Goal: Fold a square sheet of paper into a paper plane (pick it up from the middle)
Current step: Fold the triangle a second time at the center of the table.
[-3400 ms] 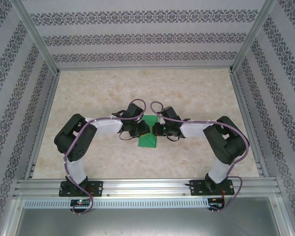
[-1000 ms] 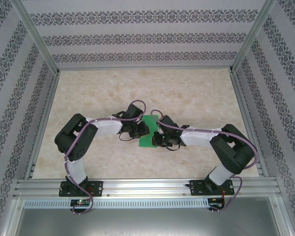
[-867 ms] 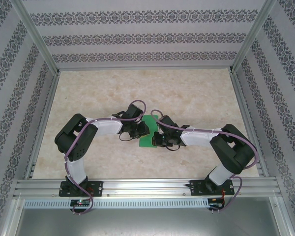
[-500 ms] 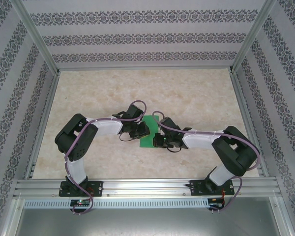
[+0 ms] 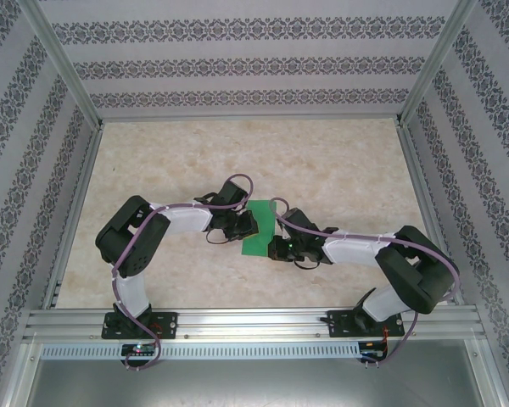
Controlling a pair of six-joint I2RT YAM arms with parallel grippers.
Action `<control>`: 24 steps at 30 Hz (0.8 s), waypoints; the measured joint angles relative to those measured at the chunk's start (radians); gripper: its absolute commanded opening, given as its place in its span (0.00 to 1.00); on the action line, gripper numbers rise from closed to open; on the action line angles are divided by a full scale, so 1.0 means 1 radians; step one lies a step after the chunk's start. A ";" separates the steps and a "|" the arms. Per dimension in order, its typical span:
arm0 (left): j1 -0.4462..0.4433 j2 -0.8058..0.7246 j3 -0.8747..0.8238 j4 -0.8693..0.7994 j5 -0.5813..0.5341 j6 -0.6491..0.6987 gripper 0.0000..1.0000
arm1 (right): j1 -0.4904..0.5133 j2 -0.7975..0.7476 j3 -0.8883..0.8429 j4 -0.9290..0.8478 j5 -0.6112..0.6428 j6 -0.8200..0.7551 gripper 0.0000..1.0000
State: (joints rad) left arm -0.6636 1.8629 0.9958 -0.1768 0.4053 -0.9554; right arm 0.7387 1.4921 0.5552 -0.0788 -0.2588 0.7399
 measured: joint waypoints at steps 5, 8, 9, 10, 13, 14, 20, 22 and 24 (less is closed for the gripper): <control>-0.001 0.002 0.000 0.000 0.008 0.000 0.13 | -0.002 -0.031 0.000 -0.056 0.026 -0.001 0.09; 0.000 0.002 0.000 0.000 0.008 0.000 0.13 | -0.002 -0.086 -0.007 -0.141 0.048 -0.001 0.10; 0.000 0.002 0.000 0.000 0.008 0.000 0.12 | -0.002 -0.107 -0.009 -0.165 0.050 -0.001 0.11; 0.000 0.002 0.000 0.000 0.008 0.000 0.12 | -0.004 -0.132 -0.009 -0.186 0.052 -0.001 0.12; 0.000 0.002 0.000 0.000 0.008 0.000 0.12 | -0.008 -0.201 -0.008 -0.198 0.050 0.000 0.15; 0.000 0.002 0.000 0.000 0.008 0.000 0.12 | -0.008 -0.219 -0.008 -0.190 0.047 0.002 0.16; 0.000 0.002 0.000 0.001 0.008 0.000 0.13 | -0.007 -0.133 0.059 -0.114 -0.011 0.003 0.15; 0.000 0.003 0.000 0.001 0.009 0.000 0.13 | -0.005 -0.069 0.103 -0.089 -0.025 0.003 0.16; 0.000 0.003 0.002 0.001 0.009 0.000 0.14 | -0.005 -0.019 0.134 -0.060 -0.033 0.003 0.15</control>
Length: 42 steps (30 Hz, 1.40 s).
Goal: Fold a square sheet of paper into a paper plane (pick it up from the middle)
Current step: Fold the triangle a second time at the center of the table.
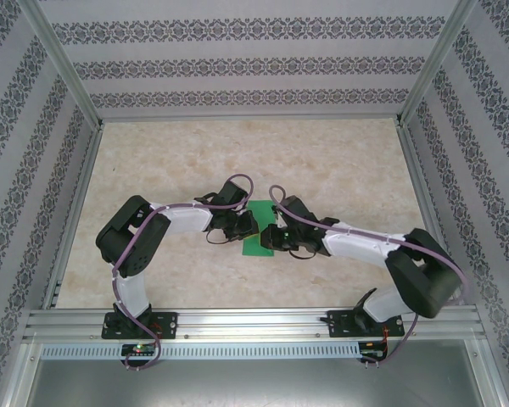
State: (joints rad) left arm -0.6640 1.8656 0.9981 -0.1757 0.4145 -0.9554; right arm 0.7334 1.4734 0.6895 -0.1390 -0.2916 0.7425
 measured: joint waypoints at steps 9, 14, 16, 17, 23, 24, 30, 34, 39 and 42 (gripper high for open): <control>0.002 -0.001 0.008 0.005 -0.002 0.008 0.25 | -0.010 0.146 0.050 0.018 -0.006 -0.003 0.14; 0.002 -0.026 0.007 0.004 -0.020 0.013 0.28 | -0.032 0.154 0.023 0.019 0.000 0.001 0.14; 0.002 -0.039 0.006 0.005 -0.022 0.016 0.29 | -0.036 0.154 0.009 0.040 -0.004 0.010 0.14; 0.002 -0.046 0.003 0.007 -0.021 0.019 0.30 | -0.036 0.152 0.002 0.052 -0.006 0.017 0.14; 0.002 -0.071 -0.027 0.019 -0.025 0.023 0.28 | -0.049 0.144 -0.043 0.135 -0.029 0.055 0.14; 0.002 -0.071 -0.029 0.021 -0.025 0.022 0.28 | -0.052 0.143 -0.050 0.148 -0.034 0.061 0.14; 0.002 -0.068 -0.029 0.066 -0.013 0.014 0.26 | -0.055 0.146 -0.062 0.185 -0.046 0.081 0.14; 0.002 -0.047 -0.031 0.122 0.004 0.000 0.26 | -0.055 0.148 -0.064 0.195 -0.047 0.089 0.12; 0.003 0.000 -0.031 0.146 -0.002 -0.004 0.24 | -0.055 0.148 -0.070 0.200 -0.046 0.095 0.07; 0.007 0.007 -0.031 0.146 -0.010 -0.003 0.24 | -0.055 0.148 -0.070 0.199 -0.045 0.094 0.03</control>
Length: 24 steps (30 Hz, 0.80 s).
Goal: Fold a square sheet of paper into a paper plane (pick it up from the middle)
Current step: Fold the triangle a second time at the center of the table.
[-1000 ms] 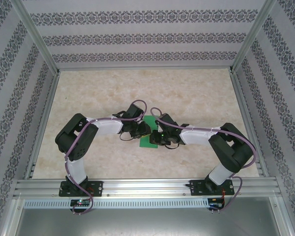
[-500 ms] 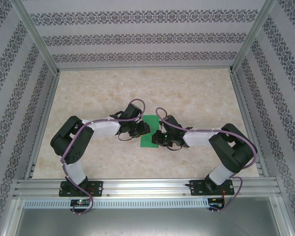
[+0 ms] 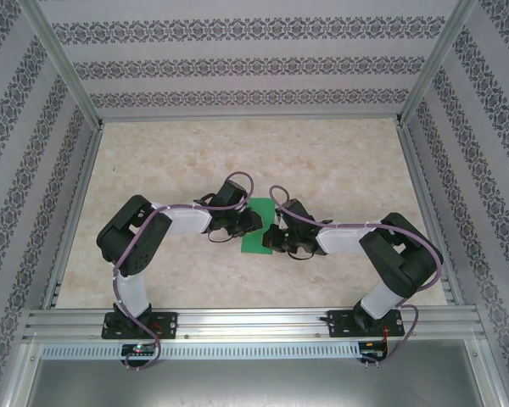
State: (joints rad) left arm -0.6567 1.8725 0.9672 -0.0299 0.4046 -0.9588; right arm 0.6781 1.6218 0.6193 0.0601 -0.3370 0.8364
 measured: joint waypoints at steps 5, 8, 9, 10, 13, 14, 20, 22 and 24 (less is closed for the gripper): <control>0.027 0.000 -0.005 0.007 0.006 0.006 0.23 | 0.000 0.000 0.000 -0.003 0.002 -0.002 0.01; 0.060 0.000 -0.006 0.008 0.013 0.015 0.24 | 0.000 0.000 0.000 -0.004 0.002 -0.008 0.00; 0.069 0.000 -0.006 0.009 0.013 0.018 0.24 | 0.000 0.000 0.000 -0.004 0.002 -0.011 0.00; 0.077 0.000 -0.006 0.008 0.013 0.021 0.24 | 0.000 0.000 0.000 -0.005 0.002 -0.012 0.01; 0.098 0.000 -0.006 0.009 0.013 0.033 0.24 | 0.000 0.000 0.000 -0.006 0.002 -0.016 0.01; 0.105 0.000 -0.006 0.009 0.014 0.036 0.24 | 0.000 0.000 0.000 -0.006 0.002 -0.016 0.01; 0.138 0.000 -0.003 0.004 0.023 0.059 0.25 | 0.000 0.000 0.006 -0.013 0.002 -0.019 0.02; 0.140 -0.005 0.005 -0.013 0.013 0.070 0.26 | 0.000 0.000 0.006 -0.015 0.002 -0.019 0.03; 0.146 -0.019 0.006 -0.020 0.012 0.077 0.26 | 0.000 0.000 0.007 -0.016 0.002 -0.018 0.03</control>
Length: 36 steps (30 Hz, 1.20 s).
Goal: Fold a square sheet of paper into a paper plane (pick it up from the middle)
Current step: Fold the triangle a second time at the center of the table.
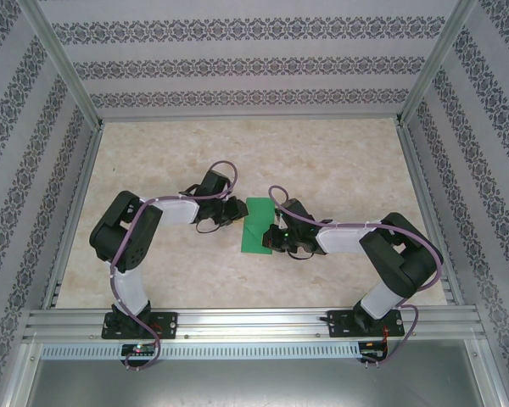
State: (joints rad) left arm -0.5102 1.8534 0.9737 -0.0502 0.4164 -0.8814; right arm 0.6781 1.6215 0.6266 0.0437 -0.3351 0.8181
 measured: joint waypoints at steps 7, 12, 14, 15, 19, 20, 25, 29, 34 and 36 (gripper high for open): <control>-0.020 -0.040 0.000 0.008 0.032 0.001 0.24 | 0.000 0.001 0.003 -0.003 0.000 0.001 0.04; -0.082 -0.035 0.000 0.024 0.068 -0.006 0.23 | 0.000 0.003 0.006 -0.008 0.000 0.003 0.05; -0.097 -0.022 0.000 0.036 0.079 -0.014 0.23 | 0.000 0.003 0.006 -0.008 0.000 0.003 0.05; -0.102 -0.010 0.000 0.039 0.082 -0.018 0.22 | 0.000 0.003 0.006 -0.008 0.000 0.003 0.06; -0.106 0.049 0.000 0.042 0.085 -0.028 0.20 | 0.000 0.002 0.006 -0.008 0.000 0.003 0.07; -0.101 0.053 0.005 0.043 0.093 -0.031 0.19 | 0.000 -0.001 0.007 -0.010 0.000 0.003 0.07; -0.101 0.063 0.013 0.042 0.095 -0.036 0.18 | 0.001 -0.024 0.014 -0.046 -0.001 0.000 0.09; -0.101 0.063 0.013 0.041 0.095 -0.036 0.18 | 0.007 -0.037 0.053 -0.053 -0.009 0.000 0.09; -0.100 0.064 0.018 0.035 0.091 -0.036 0.18 | 0.016 -0.014 0.114 -0.049 -0.013 0.000 0.08; -0.098 0.066 0.020 0.035 0.086 -0.036 0.18 | 0.015 0.006 0.116 -0.033 -0.034 0.000 0.08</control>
State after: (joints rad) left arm -0.6086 1.9190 0.9936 -0.0154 0.5022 -0.9176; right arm 0.6930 1.6279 0.7429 0.0105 -0.3695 0.8181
